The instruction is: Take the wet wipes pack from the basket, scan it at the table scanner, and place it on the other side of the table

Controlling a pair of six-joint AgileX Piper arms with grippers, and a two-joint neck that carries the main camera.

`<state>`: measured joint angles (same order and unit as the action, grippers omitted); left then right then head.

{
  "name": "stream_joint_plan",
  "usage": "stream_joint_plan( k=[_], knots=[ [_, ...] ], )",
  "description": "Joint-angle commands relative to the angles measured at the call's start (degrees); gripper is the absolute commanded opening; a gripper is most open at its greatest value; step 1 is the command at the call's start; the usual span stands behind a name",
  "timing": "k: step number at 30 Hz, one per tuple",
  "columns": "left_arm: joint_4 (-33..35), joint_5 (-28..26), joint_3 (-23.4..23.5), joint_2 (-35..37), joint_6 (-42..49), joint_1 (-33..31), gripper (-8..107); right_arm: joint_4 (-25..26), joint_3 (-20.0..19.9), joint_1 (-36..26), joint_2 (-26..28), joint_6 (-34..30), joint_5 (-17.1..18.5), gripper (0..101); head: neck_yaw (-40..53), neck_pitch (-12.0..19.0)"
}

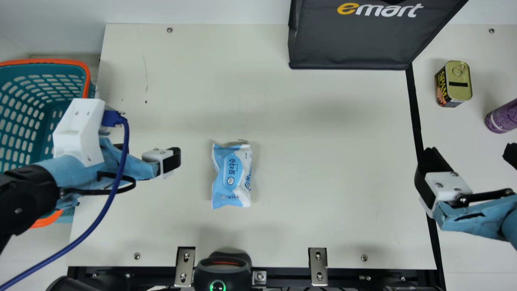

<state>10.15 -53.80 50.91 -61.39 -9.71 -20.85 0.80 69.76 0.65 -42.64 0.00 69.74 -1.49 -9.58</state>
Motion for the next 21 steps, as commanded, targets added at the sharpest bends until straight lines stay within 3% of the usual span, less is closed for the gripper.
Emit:
stream_joint_plan(
  k=[1,21],
  knots=[
    [-1.0,-0.2,0.3,-0.4,-0.9,-1.1,90,0.0,0.0,0.0,0.0,0.0,0.0,95,-0.1,1.7],
    [-14.4,1.2,6.6,-12.3,-22.7,-21.7,90,0.0,0.0,0.0,0.0,0.0,0.0,95,-0.1,1.7]
  ],
)
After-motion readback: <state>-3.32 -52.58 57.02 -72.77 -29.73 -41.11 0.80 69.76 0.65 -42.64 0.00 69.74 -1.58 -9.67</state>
